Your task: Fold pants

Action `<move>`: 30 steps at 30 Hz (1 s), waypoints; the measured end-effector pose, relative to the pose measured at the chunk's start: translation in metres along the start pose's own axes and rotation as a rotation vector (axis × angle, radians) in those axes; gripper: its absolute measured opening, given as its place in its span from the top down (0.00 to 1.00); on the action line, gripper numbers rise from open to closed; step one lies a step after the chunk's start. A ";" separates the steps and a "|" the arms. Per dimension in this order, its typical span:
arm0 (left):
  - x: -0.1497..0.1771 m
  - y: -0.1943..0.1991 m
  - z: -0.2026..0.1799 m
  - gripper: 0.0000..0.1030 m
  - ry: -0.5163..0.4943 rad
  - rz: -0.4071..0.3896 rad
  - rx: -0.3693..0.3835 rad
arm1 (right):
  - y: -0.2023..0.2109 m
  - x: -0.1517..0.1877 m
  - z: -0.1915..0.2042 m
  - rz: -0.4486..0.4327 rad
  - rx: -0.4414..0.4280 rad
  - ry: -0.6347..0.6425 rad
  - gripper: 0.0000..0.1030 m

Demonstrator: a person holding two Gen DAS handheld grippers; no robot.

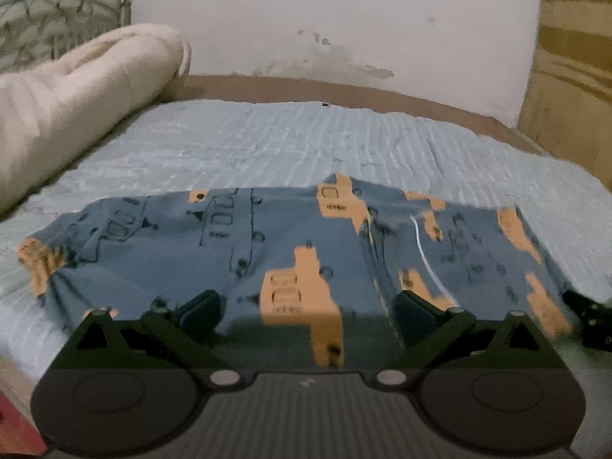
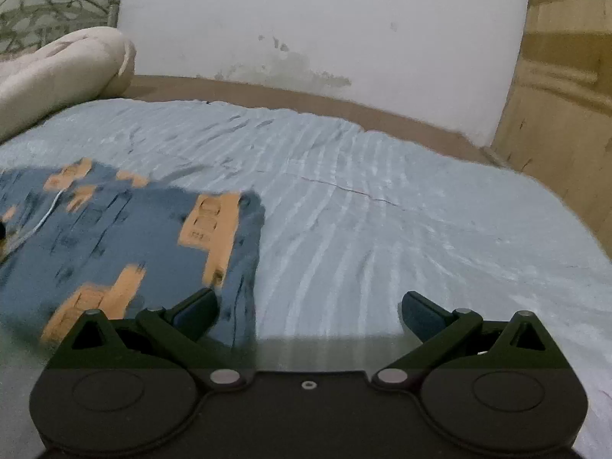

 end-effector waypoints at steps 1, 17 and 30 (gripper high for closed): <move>0.004 0.000 -0.001 0.03 -0.027 -0.002 -0.014 | 0.007 0.006 0.000 -0.017 0.012 0.007 0.01; -0.002 0.079 0.041 0.01 0.109 -0.139 -0.044 | 0.050 -0.029 0.064 -0.248 -0.060 0.026 0.01; -0.009 0.064 0.126 0.01 0.339 -0.157 -0.147 | 0.018 -0.035 0.149 -0.193 -0.224 0.172 0.01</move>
Point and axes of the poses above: each gripper's, at about its wrist camera, not at the fingertips, and y roughly against the way its jaws point, z to its left, x to its underside, the point moved 7 cm from there along -y, roughly the way its jaws point, and after that the axes turned 7 degrees about x, right-handed, at the moved point
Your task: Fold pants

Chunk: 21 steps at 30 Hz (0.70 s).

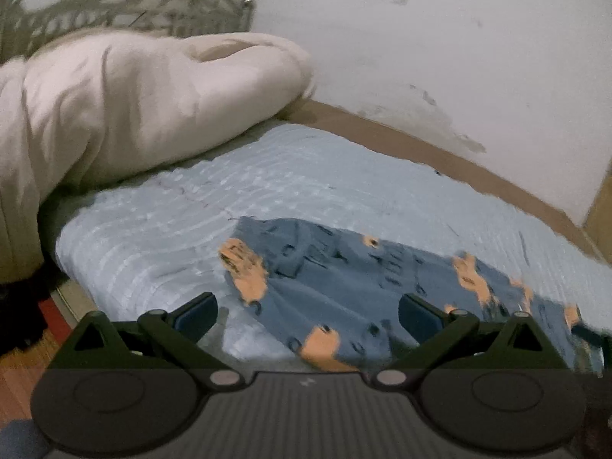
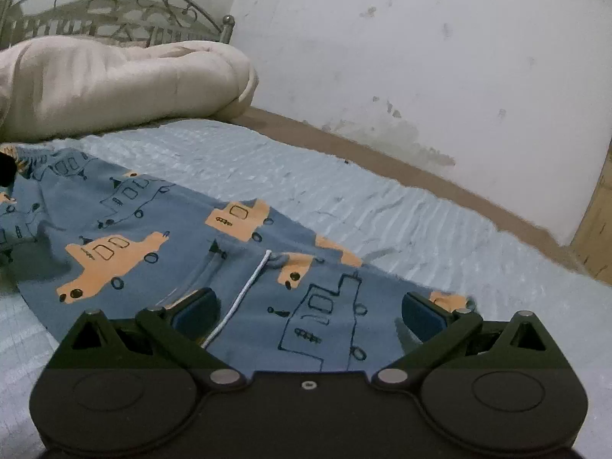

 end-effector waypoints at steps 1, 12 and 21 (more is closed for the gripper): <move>-0.001 -0.005 0.005 0.01 0.025 -0.012 0.009 | -0.001 0.002 -0.002 0.007 -0.013 -0.016 0.01; -0.008 -0.029 0.043 0.04 0.240 -0.073 0.156 | -0.002 0.007 0.003 -0.015 -0.012 -0.028 0.01; 0.000 -0.030 0.056 0.26 0.288 -0.071 0.142 | -0.002 0.007 0.004 -0.018 -0.010 -0.029 0.01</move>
Point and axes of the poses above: each gripper's, at about its wrist camera, not at the fingertips, and y roughly against the way its jaws point, z to its left, x to its underside, the point moved 7 cm from there along -y, roughly the way its jaws point, and after that the axes turned 7 degrees about x, right-handed, at the moved point
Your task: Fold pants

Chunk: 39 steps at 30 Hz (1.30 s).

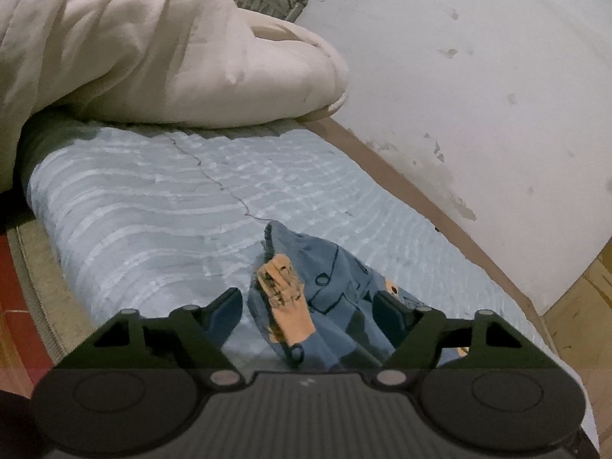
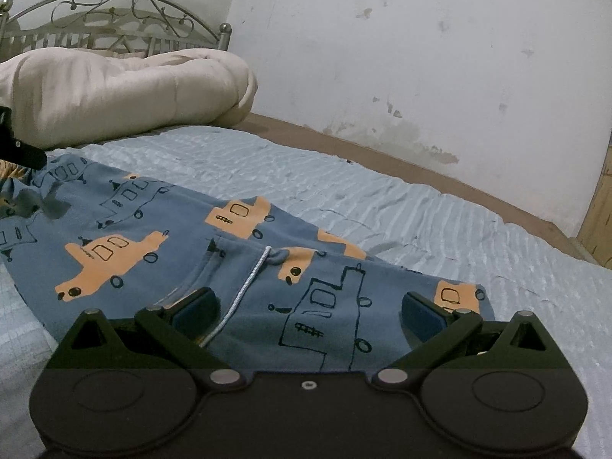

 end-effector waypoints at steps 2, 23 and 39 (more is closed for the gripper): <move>0.000 0.000 0.002 0.27 0.014 0.003 0.001 | 0.000 0.000 0.000 0.000 0.000 0.001 0.01; -0.018 0.008 -0.029 0.85 -0.068 -0.044 -0.007 | -0.001 0.000 0.000 -0.001 0.000 0.000 0.01; -0.005 0.020 -0.187 0.85 -0.401 -0.054 0.249 | 0.022 -0.014 -0.022 -0.068 -0.047 -0.126 0.01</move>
Point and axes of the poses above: each gripper's, at about its wrist camera, not at the fingertips, and y roughly against the way its jaws point, z to its left, x to its underside, the point moved 7 cm from there along -y, roughly the way its jaws point, and after that the axes turned 7 degrees about x, right-handed, at the moved point
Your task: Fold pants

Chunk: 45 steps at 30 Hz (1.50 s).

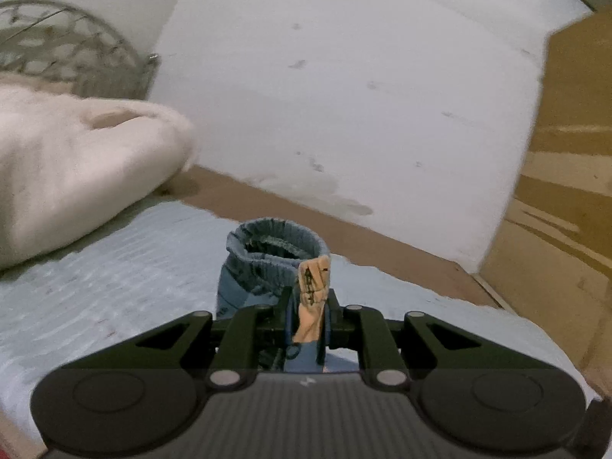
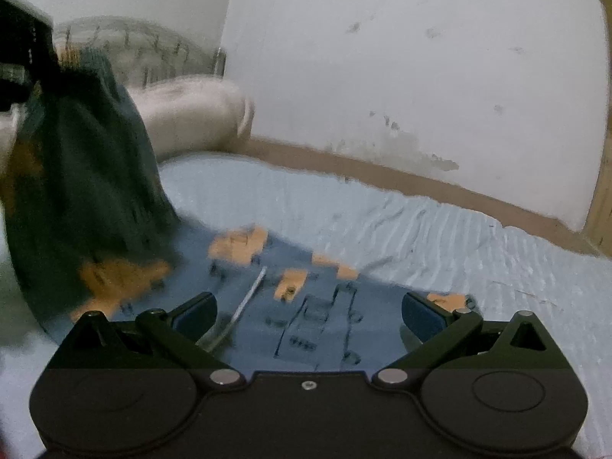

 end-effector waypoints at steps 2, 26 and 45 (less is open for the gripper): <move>0.001 -0.007 -0.020 0.85 -0.036 0.013 0.033 | 0.014 -0.009 -0.022 -0.038 0.013 -0.076 0.01; 0.149 -0.119 -0.207 0.66 -0.520 0.382 0.298 | 0.005 0.052 -0.198 0.120 0.112 -0.542 0.01; 0.087 -0.063 -0.092 0.01 -0.135 0.289 0.029 | 0.010 0.057 -0.202 0.116 0.098 -0.587 0.01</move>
Point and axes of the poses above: each gripper's, at about its wrist camera, not at the fingertips, and y roughly against the way its jaws point, z to its left, x to its underside, the point moved 7 cm from there along -y, roughly the way its jaws point, and after that the axes turned 7 degrees about x, right-handed, at the moved point
